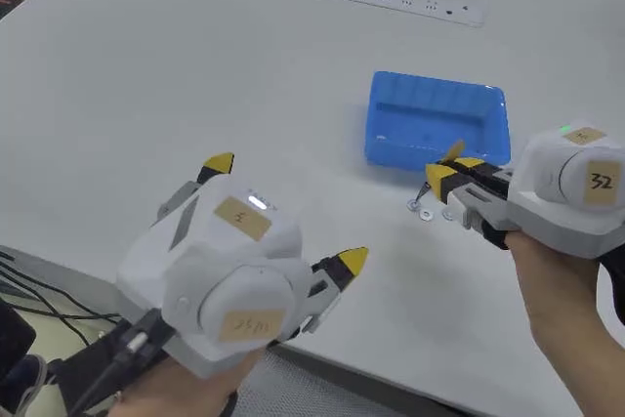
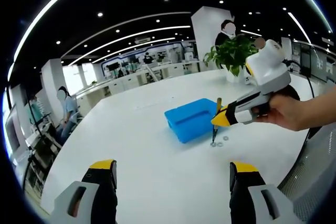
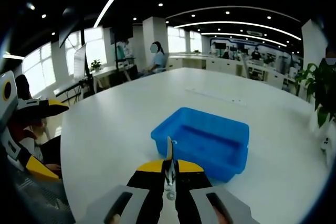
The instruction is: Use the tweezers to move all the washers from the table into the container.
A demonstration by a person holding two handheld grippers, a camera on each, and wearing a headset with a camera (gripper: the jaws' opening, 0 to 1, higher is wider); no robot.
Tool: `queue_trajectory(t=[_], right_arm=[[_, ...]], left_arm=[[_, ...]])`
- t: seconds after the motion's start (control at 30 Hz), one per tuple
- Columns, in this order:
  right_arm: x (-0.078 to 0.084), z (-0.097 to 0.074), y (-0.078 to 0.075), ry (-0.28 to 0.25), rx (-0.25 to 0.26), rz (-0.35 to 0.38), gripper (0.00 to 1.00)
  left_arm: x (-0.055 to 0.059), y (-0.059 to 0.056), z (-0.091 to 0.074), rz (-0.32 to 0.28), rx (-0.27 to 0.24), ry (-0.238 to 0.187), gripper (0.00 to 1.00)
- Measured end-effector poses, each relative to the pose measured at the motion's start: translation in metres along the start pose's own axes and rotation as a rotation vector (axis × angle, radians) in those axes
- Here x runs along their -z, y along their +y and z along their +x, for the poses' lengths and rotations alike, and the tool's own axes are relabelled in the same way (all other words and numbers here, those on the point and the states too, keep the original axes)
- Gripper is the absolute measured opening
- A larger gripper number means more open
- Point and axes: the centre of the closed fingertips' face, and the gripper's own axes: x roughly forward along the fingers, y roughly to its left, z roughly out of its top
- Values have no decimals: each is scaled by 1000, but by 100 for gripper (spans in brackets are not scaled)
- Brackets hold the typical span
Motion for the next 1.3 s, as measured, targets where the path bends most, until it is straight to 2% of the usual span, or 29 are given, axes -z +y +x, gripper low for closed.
queue_trajectory(t=[0.1, 0.27, 0.43, 0.5, 0.53, 0.63, 0.7, 0.83, 1.03, 1.17, 1.3], right_arm=[[4, 2, 2, 10, -13, 13, 3], [4, 0, 3, -7, -12, 1, 3], [3, -2, -3, -9, -14, -5, 3], [7, -1, -5, 7, -20, -22, 3], [5, 0, -6, -15, -22, -17, 3], [9, 1, -8, 11, -35, 17, 3], [7, 0, -8, -6, -36, 42, 4], [7, 1, -8, -19, -32, 31, 3], [6, 3, -10, 3, -54, 41, 2], [-3, 0, -11, -16, -66, 71, 2], [-22, -8, -14, -50, -68, 68, 2]], left_arm=[[1, 0, 0, 2, 1, 4, 91], [2, 0, 1, 5, 1, 12, 91], [2, -1, 2, 9, 0, 16, 91], [3, -1, 3, 11, 3, 22, 91], [4, -1, 3, 12, 3, 24, 91], [5, -2, 4, 16, 4, 33, 91], [6, -2, 5, 15, 5, 36, 91], [8, -2, 6, 12, 5, 51, 91], [9, -3, 7, 13, 9, 58, 90], [9, -4, 7, 8, 13, 62, 91], [10, -3, 7, 3, 9, 66, 91]])
